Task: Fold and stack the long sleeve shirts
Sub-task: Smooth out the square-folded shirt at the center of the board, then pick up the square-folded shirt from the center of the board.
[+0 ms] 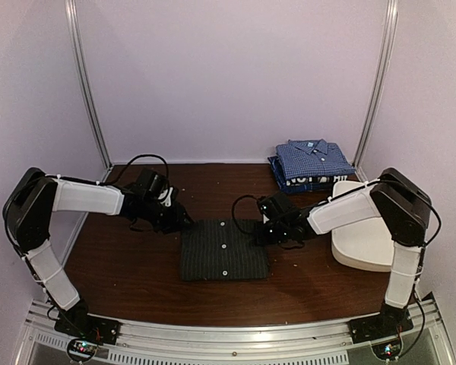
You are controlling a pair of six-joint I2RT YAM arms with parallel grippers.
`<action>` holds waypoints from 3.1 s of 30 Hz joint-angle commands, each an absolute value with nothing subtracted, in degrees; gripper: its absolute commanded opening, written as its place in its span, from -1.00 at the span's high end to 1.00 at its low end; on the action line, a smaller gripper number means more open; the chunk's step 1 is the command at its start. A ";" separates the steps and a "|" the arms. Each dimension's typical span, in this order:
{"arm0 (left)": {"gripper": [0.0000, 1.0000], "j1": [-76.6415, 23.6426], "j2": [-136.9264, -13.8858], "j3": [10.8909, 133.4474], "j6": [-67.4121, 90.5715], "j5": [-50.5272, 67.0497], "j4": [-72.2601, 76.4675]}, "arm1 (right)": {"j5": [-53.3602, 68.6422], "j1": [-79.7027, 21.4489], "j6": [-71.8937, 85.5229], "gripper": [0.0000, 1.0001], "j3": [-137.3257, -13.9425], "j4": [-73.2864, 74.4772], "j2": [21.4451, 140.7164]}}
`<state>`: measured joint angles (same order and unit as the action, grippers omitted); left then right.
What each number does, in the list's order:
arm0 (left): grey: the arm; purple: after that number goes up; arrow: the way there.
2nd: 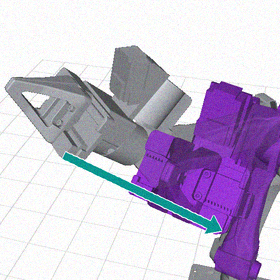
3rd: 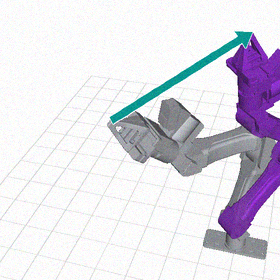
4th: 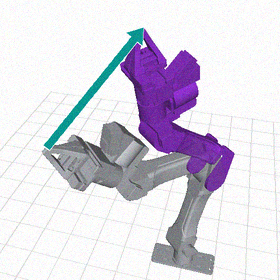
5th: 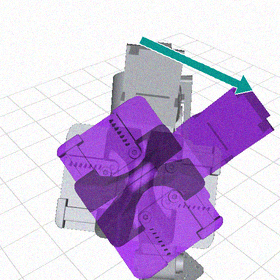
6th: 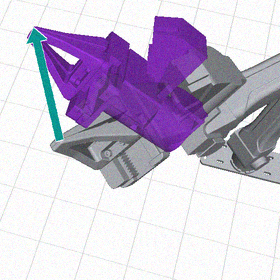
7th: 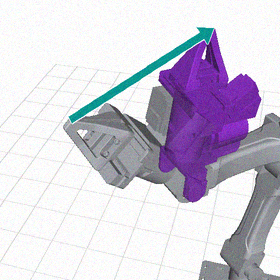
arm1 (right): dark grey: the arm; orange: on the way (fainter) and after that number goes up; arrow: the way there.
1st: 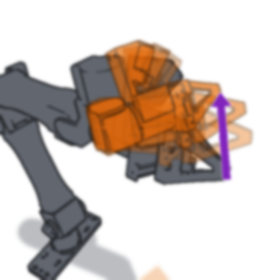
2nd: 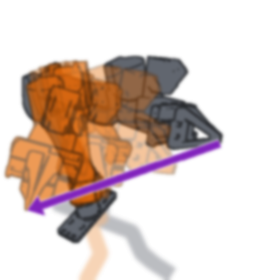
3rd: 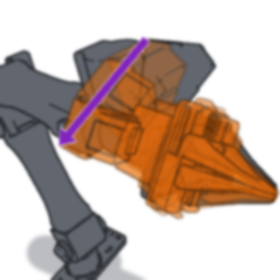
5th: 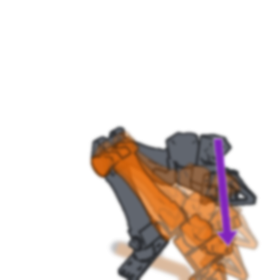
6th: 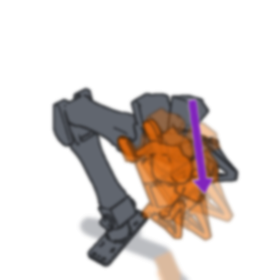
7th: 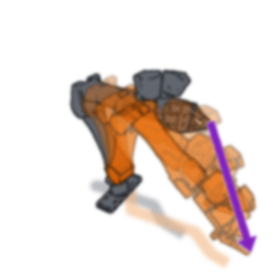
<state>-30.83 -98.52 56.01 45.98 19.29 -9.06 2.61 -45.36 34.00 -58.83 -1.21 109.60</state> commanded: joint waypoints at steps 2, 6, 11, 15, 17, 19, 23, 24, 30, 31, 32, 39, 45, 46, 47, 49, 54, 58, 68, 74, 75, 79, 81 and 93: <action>0.24 -30.85 -97.28 58.39 47.19 17.14 -8.30 | 5.17 -44.91 27.74 0.97 -67.63 5.90 116.04; 0.35 -30.64 -100.56 62.07 46.16 14.48 -10.14 | 1.72 -44.08 26.38 0.86 -70.11 10.56 113.76; 0.48 -30.50 -105.35 65.49 44.41 15.83 -10.79 | -1.47 -43.77 25.61 0.37 -72.08 15.32 109.62; 0.59 -30.35 -109.00 67.45 43.55 16.58 -11.19 | -1.54 -44.08 25.57 0.23 -74.68 16.49 107.54; 0.59 -30.12 -110.43 68.24 43.14 16.26 -11.25 | -0.58 -44.49 25.43 0.23 -75.92 15.70 107.80; 0.60 -29.78 -112.32 69.25 42.67 16.06 -11.33 | 1.59 -44.83 25.33 0.23 -77.43 14.76 109.18; 0.61 -28.83 -115.49 71.78 41.53 15.50 -12.12 | 6.89 -45.09 25.23 0.29 -79.78 11.58 113.46; 0.62 -28.63 -116.08 72.29 41.23 15.34 -12.27 | 7.43 -45.04 25.22 0.31 -80.45 11.10 114.61; 0.61 -27.92 -118.00 74.44 39.45 14.62 -13.36 | 10.88 -43.06 25.54 0.34 -85.49 9.51 122.23; 0.62 -27.76 -118.15 74.66 39.32 14.66 -13.55 | 11.14 -42.37 25.80 0.36 -86.18 9.84 123.57; 0.62 -27.51 -118.21 74.77 39.21 14.55 -13.64 | 11.30 -41.78 26.13 0.36 -86.61 10.15 124.66; 0.61 -24.28 -116.16 75.29 38.13 14.54 -15.12 | 13.59 -38.95 27.59 0.35 -86.18 10.15 127.48; 0.48 -21.65 -109.70 72.61 37.46 13.19 -17.29 | 12.56 -38.87 26.98 0.27 -84.42 10.57 122.79; 0.44 -21.36 -108.28 71.65 37.52 13.17 -17.45 | 11.96 -38.86 26.74 0.26 -84.13 10.86 121.70; 0.41 -21.22 -106.81 70.58 37.64 13.24 -17.54 | 11.36 -38.85 26.46 0.25 -83.86 11.22 120.36; 0.35 -21.18 -103.70 68.11 38.10 14.04 -17.55 | 9.88 -38.84 25.70 0.23 -83.05 12.38 118.26; 0.23 -21.18 -95.07 59.28 40.54 18.39 -16.70 | 8.74 -39.02 24.66 0.19 -78.66 12.48 112.44; 0.14 -21.46 -88.53 51.25 43.73 23.62 -14.57 | 10.23 -39.84 24.49 0.22 -74.38 11.66 108.29; 0.06 -27.87 -83.68 40.63 51.30 25.93 -11.99 | 14.44 -44.10 23.88 0.37 -65.83 9.23 103.84; 0.05 -30.79 -85.40 38.20 53.92 27.15 -9.74 | 14.98 -45.17 24.54 0.38 -59.64 6.52 102.23; 0.05 -31.06 -85.92 37.93 54.26 27.65 -9.03 | 14.94 -45.22 24.62 0.38 -58.80 6.02 102.04; 0.05 -32.30 -88.21 38.24 55.01 27.67 -7.83 | 15.03 -45.26 25.19 0.38 -55.71 4.75 101.59; 0.05 -32.58 -89.07 38.59 55.24 27.26 -7.82 | 15.00 -45.35 25.50 0.39 -54.51 4.37 101.36; 0.26 -35.02 -94.50 39.55 57.06 26.30 -6.88 | 14.55 -45.40 26.63 0.39 -51.66 3.20 99.74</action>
<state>-34.15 -91.83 39.20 56.07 27.27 -7.01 14.81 -45.28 25.96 -52.47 3.51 101.65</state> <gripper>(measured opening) 0.400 0.307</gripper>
